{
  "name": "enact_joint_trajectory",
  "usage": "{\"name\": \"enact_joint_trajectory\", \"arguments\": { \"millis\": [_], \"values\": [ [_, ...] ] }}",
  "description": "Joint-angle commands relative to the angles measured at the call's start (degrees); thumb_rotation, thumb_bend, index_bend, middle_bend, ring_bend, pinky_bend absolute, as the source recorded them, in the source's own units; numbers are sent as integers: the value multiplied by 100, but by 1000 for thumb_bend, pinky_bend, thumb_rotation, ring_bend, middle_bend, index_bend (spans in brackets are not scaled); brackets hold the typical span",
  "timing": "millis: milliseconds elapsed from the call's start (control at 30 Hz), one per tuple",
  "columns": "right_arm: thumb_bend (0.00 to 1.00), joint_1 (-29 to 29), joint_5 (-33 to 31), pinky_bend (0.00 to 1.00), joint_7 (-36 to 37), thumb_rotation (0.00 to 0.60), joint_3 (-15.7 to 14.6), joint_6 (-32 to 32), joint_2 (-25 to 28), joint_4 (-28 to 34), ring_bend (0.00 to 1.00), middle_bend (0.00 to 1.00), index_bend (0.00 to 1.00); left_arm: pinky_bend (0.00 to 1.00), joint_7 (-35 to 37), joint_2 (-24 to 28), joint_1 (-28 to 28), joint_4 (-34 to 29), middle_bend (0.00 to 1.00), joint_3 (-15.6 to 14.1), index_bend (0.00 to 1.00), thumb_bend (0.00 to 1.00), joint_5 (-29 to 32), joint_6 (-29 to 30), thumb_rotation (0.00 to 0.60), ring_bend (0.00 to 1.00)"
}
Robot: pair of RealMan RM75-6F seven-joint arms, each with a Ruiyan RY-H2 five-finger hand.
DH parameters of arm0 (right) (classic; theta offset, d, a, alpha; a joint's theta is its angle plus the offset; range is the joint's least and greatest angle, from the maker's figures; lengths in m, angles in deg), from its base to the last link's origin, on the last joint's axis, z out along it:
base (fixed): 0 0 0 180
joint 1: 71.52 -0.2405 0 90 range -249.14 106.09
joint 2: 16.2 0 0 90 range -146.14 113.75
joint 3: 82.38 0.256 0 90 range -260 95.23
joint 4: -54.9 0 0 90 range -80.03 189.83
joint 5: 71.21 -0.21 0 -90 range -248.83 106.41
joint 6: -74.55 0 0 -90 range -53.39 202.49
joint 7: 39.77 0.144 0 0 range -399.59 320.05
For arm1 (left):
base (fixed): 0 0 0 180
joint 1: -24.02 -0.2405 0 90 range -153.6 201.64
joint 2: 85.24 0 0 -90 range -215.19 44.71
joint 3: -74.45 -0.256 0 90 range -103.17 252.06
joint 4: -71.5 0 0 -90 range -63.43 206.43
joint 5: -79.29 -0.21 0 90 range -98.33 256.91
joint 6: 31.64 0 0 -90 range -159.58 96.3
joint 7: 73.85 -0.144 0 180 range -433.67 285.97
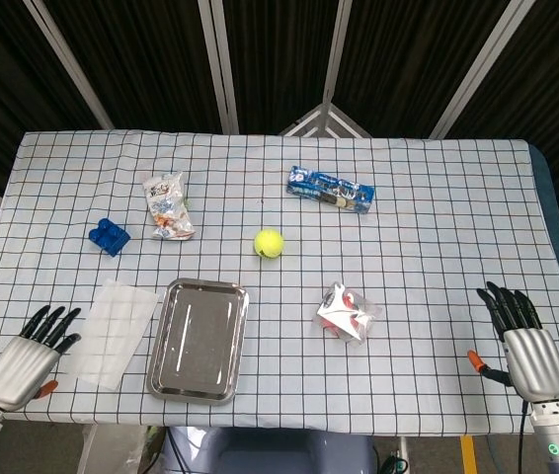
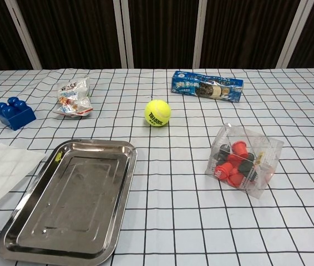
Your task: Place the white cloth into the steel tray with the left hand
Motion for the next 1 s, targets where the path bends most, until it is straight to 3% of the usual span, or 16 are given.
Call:
{"name": "enact_joint_trajectory", "arguments": {
  "millis": [33, 200, 467, 1000],
  "values": [
    [313, -2, -2, 0, -23, 600, -2, 7, -8, 6, 0, 0, 0, 0, 64, 145, 216, 209, 0, -177, 351, 87, -125, -355, 600, 0],
    [314, 6, -31, 0, -51, 600, 2, 8, -15, 14, 0, 0, 0, 0, -201, 104, 364, 416, 0, -279, 363, 87, -313, -610, 600, 0],
    [313, 14, -62, 0, -31, 600, 19, -2, -14, 16, 0, 0, 0, 0, -917, -204, 599, 828, 0, -140, 351, 87, -379, -876, 600, 0],
    [314, 4, -76, 0, -22, 600, 27, 17, -18, 17, 0, 0, 0, 0, -1031, -458, 766, 663, 0, -128, 328, 87, 8, -1354, 600, 0]
  ]
}}
